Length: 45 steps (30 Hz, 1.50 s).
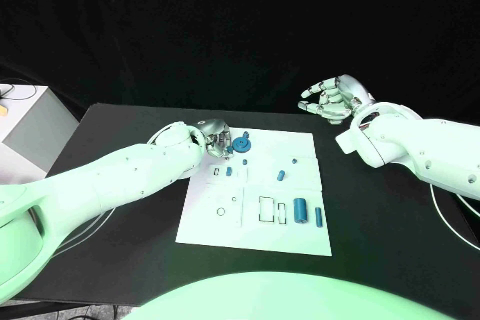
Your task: Assemble the parts on the task board
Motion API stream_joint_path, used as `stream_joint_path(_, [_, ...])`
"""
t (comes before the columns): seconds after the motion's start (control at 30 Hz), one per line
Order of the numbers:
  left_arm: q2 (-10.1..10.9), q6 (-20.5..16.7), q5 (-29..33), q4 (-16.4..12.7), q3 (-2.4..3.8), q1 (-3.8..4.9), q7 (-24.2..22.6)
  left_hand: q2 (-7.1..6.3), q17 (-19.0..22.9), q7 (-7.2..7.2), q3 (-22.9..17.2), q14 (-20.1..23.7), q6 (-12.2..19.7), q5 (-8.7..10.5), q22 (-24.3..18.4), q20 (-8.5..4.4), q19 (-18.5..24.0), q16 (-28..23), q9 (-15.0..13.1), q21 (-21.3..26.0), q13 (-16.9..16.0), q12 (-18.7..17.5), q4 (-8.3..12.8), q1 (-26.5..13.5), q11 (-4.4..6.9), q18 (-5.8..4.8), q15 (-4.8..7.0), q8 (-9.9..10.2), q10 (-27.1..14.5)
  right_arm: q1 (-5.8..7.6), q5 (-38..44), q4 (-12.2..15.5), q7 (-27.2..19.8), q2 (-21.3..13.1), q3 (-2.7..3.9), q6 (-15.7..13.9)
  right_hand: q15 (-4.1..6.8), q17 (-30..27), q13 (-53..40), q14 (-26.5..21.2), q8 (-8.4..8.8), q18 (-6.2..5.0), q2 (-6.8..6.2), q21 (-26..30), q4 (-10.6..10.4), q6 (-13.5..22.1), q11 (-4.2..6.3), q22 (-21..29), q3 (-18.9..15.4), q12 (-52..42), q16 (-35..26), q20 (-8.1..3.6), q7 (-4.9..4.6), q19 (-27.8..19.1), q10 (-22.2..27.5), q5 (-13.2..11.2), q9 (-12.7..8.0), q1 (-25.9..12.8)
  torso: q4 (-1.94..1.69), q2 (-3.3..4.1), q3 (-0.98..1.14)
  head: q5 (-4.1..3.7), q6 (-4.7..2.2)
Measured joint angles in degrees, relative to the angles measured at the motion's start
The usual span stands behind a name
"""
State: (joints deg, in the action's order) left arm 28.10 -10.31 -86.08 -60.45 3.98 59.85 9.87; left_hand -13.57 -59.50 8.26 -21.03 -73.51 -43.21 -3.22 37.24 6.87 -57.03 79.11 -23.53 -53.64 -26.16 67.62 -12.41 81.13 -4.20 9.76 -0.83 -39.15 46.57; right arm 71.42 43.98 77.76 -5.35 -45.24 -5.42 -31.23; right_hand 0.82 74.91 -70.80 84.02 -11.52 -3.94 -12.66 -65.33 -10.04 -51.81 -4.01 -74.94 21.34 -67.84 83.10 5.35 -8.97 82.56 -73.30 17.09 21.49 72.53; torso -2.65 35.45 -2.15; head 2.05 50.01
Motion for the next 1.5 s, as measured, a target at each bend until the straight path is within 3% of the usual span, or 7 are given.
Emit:
stream_joint_path(0.77, [-0.2,1.4,0.1,0.3,0.06,0.06,0.3,2.06,0.3,0.00,-1.1,0.0,0.0,0.00,0.4,0.00,0.0,0.0,0.5,-0.2,0.0,0.2,-0.5,2.1,-0.10,0.00,0.00,0.0,-1.1,0.00,0.0,0.0,0.0,0.0,0.00,0.0,0.00,0.0,-0.1,0.0,-0.44,0.00,0.00,0.0,0.0,0.0,0.00,0.0,0.0,-0.2,0.0,0.00,0.00,0.0,0.0,0.0,0.1,0.0,0.01,-0.03,0.03,0.01,0.00])
stream_joint_path(1.07, [-0.1,1.7,0.4,0.2,0.09,0.11,0.3,3.58,1.1,-0.43,-7.6,0.5,0.0,0.39,1.0,-0.38,0.4,0.0,1.9,-0.9,0.8,-1.0,-0.9,3.6,0.23,-0.02,0.38,0.5,-1.7,0.00,0.0,0.0,0.0,-0.1,0.00,0.0,0.00,0.0,-0.1,0.0,-0.44,0.00,0.00,0.0,0.0,0.0,0.00,0.0,0.0,-0.2,0.0,0.00,0.00,0.0,0.0,0.0,0.1,0.0,-0.01,-0.05,0.01,-0.01,0.00])
stream_joint_path(1.4, [0.5,2.0,1.1,-0.5,0.15,0.16,0.1,4.43,2.0,-0.57,-14.3,1.2,-0.3,0.13,1.7,-0.53,0.9,0.0,3.1,-1.6,1.3,-1.7,0.4,2.9,0.51,-0.02,0.61,1.1,-1.9,0.00,0.0,0.0,0.0,-0.1,0.00,0.0,0.00,0.0,0.0,0.0,-0.44,0.00,0.00,0.0,0.0,0.0,0.00,0.0,0.0,-0.2,0.0,0.00,0.00,0.0,0.0,0.0,0.1,0.0,-0.04,-0.05,0.00,-0.01,0.00])
stream_joint_path(1.43, [0.5,2.0,1.1,-0.6,0.15,0.16,0.0,4.85,2.1,-0.57,-15.2,1.2,-0.3,0.12,1.8,-0.73,1.2,0.0,7.7,-1.7,1.4,-1.7,0.5,2.5,0.51,-0.02,0.61,1.1,-1.9,0.00,0.0,0.0,0.0,-0.1,0.00,0.0,0.00,0.0,0.0,0.0,-0.44,0.00,0.00,0.0,0.0,0.0,0.00,0.0,0.0,-0.2,0.0,0.00,0.00,0.0,0.0,0.0,0.1,0.0,-0.04,-0.05,0.00,0.00,0.00])
stream_joint_path(1.5, [0.7,2.0,1.2,-0.8,0.19,0.18,0.0,5.22,2.2,-0.57,-16.2,1.2,-0.3,0.12,1.9,-0.73,1.2,0.0,9.2,-1.8,1.4,-1.7,0.8,2.1,0.51,-0.02,0.61,1.1,-1.9,0.00,0.0,0.0,0.0,-0.1,0.00,0.0,0.00,0.0,0.0,0.0,-0.44,0.00,0.00,0.0,0.0,0.0,0.00,0.0,0.0,-0.2,0.0,0.00,0.00,0.0,0.0,0.0,0.1,0.0,-0.03,-0.05,0.00,0.02,0.00])
